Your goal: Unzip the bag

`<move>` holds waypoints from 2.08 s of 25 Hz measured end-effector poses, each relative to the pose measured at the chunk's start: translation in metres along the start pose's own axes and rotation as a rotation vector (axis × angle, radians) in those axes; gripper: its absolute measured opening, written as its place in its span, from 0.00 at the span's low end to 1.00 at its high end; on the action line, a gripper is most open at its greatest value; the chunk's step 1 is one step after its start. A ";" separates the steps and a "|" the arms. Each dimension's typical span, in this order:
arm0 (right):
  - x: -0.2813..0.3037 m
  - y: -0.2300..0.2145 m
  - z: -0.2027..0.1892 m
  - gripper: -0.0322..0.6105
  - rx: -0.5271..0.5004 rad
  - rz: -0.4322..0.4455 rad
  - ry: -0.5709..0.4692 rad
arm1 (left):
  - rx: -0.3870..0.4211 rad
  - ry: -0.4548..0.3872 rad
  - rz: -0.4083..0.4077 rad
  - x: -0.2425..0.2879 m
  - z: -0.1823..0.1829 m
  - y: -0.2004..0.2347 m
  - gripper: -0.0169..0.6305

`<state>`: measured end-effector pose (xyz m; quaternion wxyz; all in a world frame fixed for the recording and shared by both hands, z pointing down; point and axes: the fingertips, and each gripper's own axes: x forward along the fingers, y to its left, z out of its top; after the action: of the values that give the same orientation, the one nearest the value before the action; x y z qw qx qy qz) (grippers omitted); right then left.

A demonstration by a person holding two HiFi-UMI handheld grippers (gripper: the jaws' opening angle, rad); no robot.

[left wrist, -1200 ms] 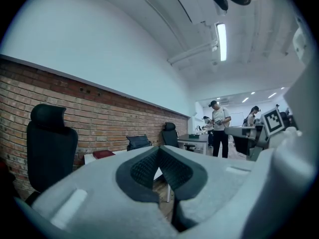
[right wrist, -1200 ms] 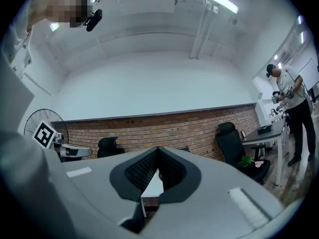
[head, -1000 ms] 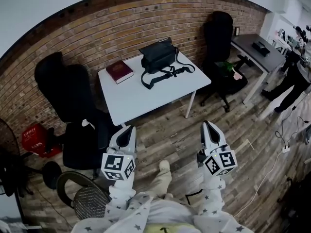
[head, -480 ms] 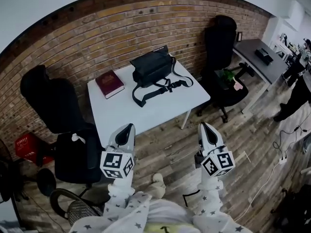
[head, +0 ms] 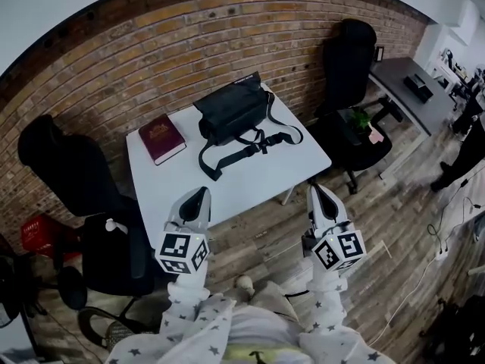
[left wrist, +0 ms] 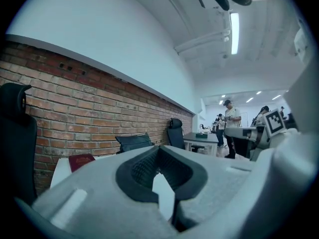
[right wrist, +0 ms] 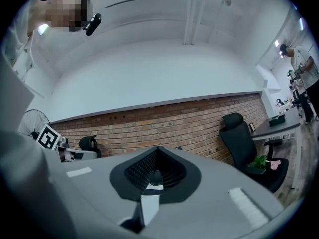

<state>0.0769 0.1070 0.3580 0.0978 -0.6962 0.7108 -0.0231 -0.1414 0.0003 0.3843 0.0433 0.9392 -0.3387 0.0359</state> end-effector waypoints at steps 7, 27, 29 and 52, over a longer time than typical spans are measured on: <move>0.042 -0.011 -0.009 0.05 0.021 0.038 0.015 | -0.021 0.034 0.049 0.020 -0.011 0.023 0.03; 0.266 -0.071 -0.067 0.18 0.064 0.323 0.192 | -0.187 0.058 0.271 0.165 -0.020 0.123 0.09; 0.281 -0.069 -0.077 0.19 0.072 0.361 0.214 | -0.197 0.063 0.296 0.173 -0.023 0.130 0.09; 0.342 0.037 -0.193 0.34 0.250 0.640 0.507 | -0.198 0.146 0.305 0.245 -0.044 0.201 0.28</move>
<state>0.0038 -0.2521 0.5048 0.0057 -0.3956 0.8843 -0.2481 -0.0835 -0.3048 0.4635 0.1541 0.8630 -0.4749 0.0764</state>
